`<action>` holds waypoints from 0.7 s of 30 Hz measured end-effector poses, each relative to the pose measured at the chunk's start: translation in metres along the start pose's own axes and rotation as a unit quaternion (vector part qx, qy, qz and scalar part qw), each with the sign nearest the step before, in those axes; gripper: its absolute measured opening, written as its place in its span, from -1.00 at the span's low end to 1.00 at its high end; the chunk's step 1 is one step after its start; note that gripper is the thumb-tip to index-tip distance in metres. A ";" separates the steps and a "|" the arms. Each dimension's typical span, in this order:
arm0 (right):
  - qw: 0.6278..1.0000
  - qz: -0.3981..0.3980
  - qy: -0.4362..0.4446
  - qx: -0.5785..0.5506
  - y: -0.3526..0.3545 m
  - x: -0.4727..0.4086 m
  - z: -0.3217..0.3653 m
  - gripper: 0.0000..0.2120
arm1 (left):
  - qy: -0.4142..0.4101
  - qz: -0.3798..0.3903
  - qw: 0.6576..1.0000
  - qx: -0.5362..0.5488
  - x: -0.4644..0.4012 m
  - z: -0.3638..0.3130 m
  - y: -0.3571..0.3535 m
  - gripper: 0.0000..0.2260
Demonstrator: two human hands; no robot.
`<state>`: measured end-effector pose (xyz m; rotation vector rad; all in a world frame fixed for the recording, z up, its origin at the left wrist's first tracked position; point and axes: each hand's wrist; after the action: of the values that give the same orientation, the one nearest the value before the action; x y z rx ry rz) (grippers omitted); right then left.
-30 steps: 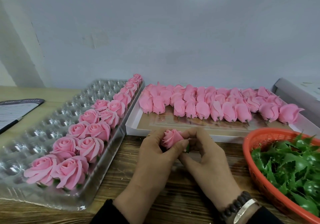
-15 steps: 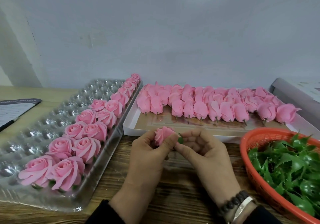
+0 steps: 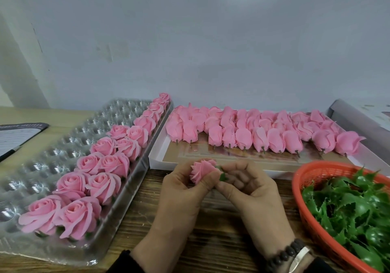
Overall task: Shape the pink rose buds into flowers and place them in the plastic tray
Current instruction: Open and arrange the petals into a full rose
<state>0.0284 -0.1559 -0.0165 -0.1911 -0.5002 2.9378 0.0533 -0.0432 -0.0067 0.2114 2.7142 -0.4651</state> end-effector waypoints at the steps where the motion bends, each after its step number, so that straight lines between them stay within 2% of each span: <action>1: 1.000 0.000 -0.001 -0.001 0.000 0.000 0.000 -0.76 | 0.003 0.000 1.000 -0.001 0.000 0.000 0.000 -0.77; 9: 1.000 0.009 -0.013 0.018 0.001 0.001 0.001 -0.76 | -0.027 0.007 0.999 -0.036 0.001 -0.004 -0.002 -0.78; 16: 0.994 0.022 -0.009 0.106 0.002 0.005 0.002 -0.79 | -0.035 0.023 0.996 -0.074 0.001 -0.009 0.002 -0.87; 21: 0.992 -0.025 0.005 0.121 0.007 0.003 0.001 -0.81 | -0.052 0.024 0.984 -0.166 -0.006 -0.039 -0.002 -0.86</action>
<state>0.0241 -0.1626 -0.0183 -0.1608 -0.1412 2.9122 0.0449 -0.0322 0.0299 0.1544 2.6266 -0.0045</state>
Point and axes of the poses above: each hand's wrist, its own x-axis away from the middle knuckle, its own y-axis out of the back of the hand, z = x × y, and after that the axes turned 10 degrees about -y, right-handed
